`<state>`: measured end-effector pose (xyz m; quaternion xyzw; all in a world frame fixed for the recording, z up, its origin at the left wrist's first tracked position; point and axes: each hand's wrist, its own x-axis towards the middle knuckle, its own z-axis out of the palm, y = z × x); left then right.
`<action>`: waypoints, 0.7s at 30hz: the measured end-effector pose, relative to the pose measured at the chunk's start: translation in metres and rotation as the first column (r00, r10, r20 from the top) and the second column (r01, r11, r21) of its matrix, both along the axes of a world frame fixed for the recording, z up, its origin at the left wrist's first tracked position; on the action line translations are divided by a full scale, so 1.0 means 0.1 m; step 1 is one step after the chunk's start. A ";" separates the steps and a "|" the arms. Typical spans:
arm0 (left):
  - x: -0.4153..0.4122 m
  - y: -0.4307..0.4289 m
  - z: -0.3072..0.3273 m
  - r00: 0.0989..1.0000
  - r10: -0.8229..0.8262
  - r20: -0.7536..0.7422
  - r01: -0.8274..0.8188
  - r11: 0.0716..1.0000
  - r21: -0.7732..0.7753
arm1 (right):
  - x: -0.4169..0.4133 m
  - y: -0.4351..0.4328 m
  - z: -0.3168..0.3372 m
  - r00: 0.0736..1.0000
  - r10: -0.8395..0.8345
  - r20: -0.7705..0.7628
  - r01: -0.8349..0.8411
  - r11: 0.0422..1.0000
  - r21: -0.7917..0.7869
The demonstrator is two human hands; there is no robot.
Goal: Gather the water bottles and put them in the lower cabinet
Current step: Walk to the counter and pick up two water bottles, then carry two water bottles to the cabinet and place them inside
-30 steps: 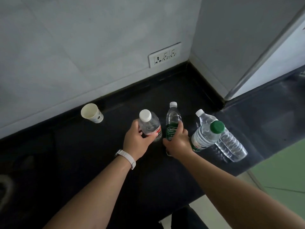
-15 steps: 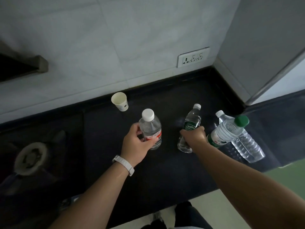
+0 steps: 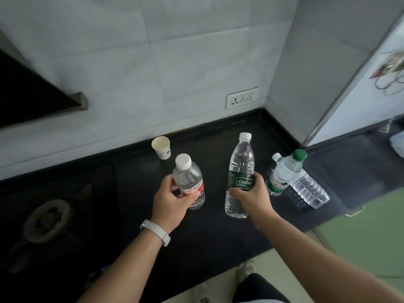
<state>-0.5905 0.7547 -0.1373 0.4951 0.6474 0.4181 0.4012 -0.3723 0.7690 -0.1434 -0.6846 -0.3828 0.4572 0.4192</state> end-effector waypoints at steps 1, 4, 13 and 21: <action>0.00 -0.03 0.04 1.000 0.005 0.004 -0.005 1.000 0.005 | 0.00 -0.04 0.08 1.000 0.008 -0.020 -0.007 1.000 0.026; 0.01 -0.13 0.16 0.999 0.030 0.021 -0.030 0.999 0.024 | 0.01 -0.12 0.31 0.995 0.044 -0.090 -0.035 0.995 0.097; 0.28 -0.42 0.55 0.977 0.174 0.124 -0.188 0.976 0.112 | 0.25 -0.21 0.74 0.961 0.258 -0.099 -0.222 0.934 0.279; 0.67 -0.77 0.80 0.927 0.345 0.144 -0.362 0.925 0.112 | 0.61 -0.29 0.91 0.873 0.481 -0.084 -0.432 0.841 0.325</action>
